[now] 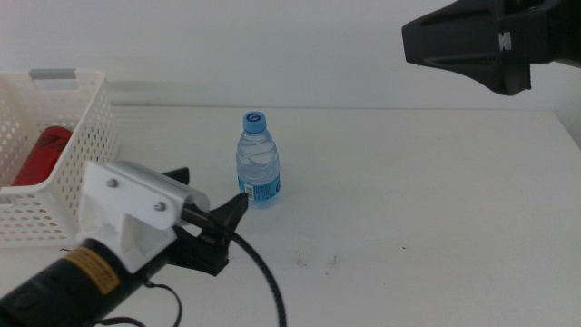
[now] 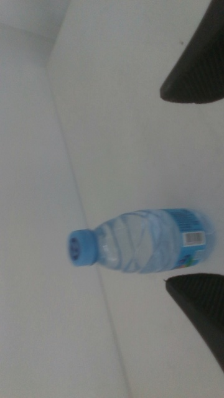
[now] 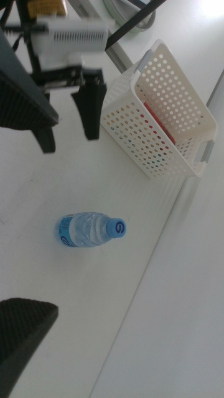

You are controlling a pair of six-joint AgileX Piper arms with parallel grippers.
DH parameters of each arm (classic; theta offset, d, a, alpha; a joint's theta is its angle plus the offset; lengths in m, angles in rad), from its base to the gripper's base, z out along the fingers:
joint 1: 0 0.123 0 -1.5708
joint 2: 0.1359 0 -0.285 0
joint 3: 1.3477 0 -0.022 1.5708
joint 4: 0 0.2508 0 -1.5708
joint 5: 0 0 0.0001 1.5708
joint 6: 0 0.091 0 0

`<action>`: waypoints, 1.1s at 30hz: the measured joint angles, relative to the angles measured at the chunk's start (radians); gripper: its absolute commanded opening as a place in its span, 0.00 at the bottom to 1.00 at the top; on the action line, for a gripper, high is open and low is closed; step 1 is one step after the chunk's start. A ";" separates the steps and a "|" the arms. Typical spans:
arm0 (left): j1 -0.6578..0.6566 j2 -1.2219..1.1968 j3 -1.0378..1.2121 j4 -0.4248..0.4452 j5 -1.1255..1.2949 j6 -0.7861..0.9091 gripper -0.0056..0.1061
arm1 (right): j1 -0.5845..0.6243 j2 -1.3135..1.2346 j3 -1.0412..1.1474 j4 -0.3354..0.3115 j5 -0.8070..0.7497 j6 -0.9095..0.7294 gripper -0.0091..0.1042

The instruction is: Use arms to grab the bottles and put them into the dustbin to the left of the table.

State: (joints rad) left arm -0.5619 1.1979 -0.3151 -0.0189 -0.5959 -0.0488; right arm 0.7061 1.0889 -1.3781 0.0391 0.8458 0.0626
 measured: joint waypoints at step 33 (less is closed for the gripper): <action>0.209 0.838 -0.437 0.309 -0.338 -0.208 0.89 | 0.000 0.000 0.000 0.000 0.000 0.000 0.84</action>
State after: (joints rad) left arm -0.3530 2.0356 -0.7517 0.2904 -0.9335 -0.2568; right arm 0.7061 1.0889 -1.3781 0.0391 0.8458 0.0626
